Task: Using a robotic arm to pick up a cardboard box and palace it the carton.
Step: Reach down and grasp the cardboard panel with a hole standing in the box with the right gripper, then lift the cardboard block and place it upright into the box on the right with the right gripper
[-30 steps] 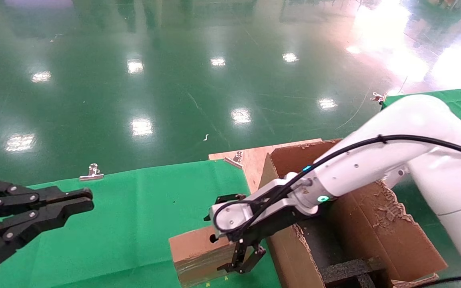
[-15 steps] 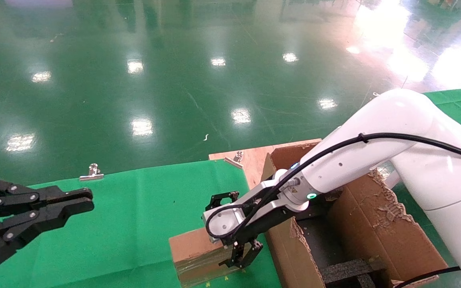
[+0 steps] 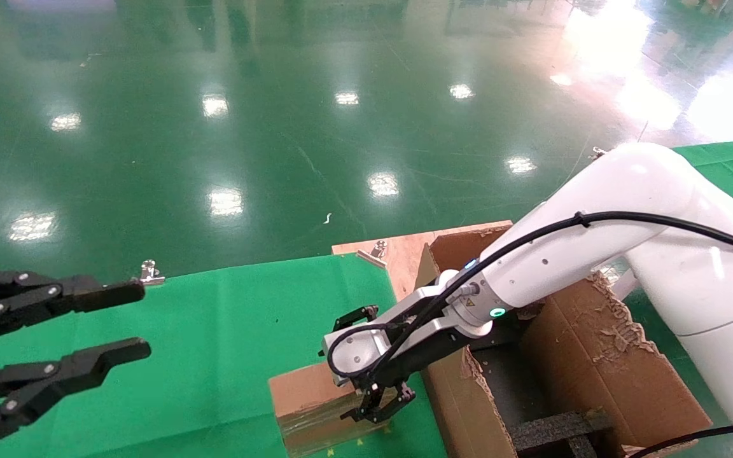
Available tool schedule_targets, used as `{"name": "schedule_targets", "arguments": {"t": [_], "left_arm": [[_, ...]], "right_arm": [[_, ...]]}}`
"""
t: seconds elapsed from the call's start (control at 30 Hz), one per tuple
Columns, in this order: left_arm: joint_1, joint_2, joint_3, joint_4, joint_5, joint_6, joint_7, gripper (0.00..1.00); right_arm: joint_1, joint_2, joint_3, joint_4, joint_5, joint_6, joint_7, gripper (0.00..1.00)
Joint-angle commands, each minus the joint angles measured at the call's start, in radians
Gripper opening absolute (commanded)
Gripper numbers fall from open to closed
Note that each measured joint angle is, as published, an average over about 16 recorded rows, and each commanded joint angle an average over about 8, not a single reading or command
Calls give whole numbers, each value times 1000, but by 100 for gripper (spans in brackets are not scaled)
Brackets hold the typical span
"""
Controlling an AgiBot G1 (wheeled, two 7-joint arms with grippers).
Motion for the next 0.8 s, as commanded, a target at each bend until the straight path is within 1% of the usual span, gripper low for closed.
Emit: {"name": "schedule_targets", "arguments": {"t": [0.03, 0.6, 0.8], "left_arm": [[0, 0, 0, 0, 0, 0, 0, 100], [0, 0, 0, 0, -1, 0, 0, 100], [0, 0, 0, 0, -1, 0, 0, 100]], "right_arm": [[-1, 1, 1, -1, 2, 0, 1, 0], [1, 3, 6, -5, 13, 0, 4, 0], [49, 9, 19, -45, 51, -22, -18, 0]]}}
